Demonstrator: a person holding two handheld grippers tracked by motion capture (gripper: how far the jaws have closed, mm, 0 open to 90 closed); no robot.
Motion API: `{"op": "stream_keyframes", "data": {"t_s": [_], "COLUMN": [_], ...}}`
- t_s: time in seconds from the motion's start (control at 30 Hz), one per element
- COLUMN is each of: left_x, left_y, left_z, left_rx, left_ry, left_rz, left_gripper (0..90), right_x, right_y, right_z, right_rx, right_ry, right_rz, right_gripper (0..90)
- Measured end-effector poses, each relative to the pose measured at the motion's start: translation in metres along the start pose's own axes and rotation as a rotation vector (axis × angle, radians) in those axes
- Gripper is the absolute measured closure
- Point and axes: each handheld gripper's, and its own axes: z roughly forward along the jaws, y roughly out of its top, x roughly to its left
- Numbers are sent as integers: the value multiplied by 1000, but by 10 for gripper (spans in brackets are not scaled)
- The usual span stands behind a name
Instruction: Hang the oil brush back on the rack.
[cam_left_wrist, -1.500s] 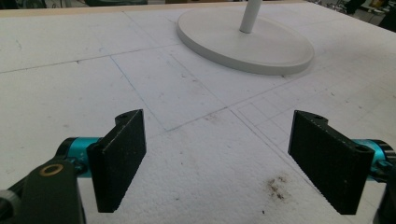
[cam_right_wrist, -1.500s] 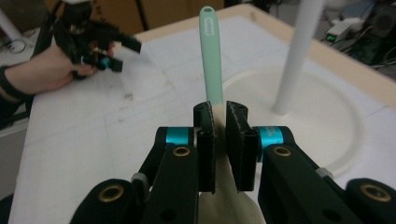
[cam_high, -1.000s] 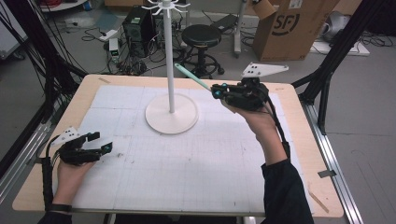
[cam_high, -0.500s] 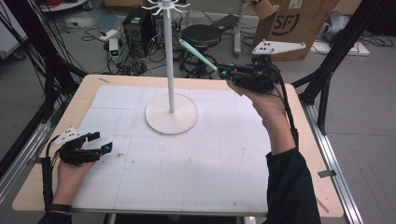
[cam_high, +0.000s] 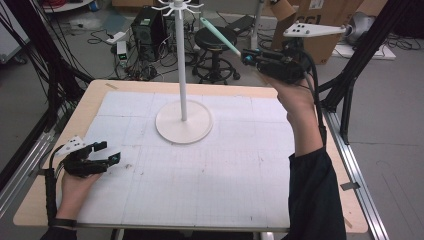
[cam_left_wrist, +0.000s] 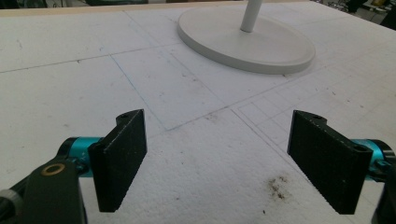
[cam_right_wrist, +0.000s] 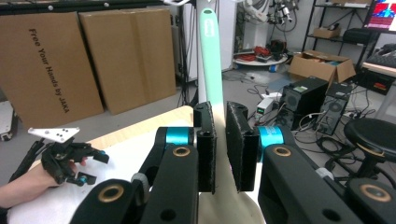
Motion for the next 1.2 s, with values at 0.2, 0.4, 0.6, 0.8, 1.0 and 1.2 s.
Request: {"op": "stream_keyframes", "data": {"t_s": [0.2, 0.4, 0.6, 0.8, 1.0, 1.2], "left_x": [0, 0, 0, 0, 0, 0], "left_y": [0, 0, 0, 0, 0, 0], "left_z": [0, 0, 0, 0, 0, 0], "left_rx": [1, 1, 2, 2, 2, 2], "left_ry": [1, 0, 0, 1, 1, 1], "left_rz": [3, 4, 5, 5, 5, 5], "left_gripper": [204, 205, 205, 205, 205, 205], "right_x": [1, -1, -4, -5, -3, -2], "right_y": [8, 14, 13, 11, 9, 9], "right_z": [5, 6, 10, 13, 17, 21], "right_rx": [-1, -12, 0, 10, 15, 23], "right_ry": [-7, -20, -27, -19, -7, -6], "right_rz": [-19, -22, -23, -24, -24, -29], "right_gripper": [829, 829, 829, 828, 829, 828]}}
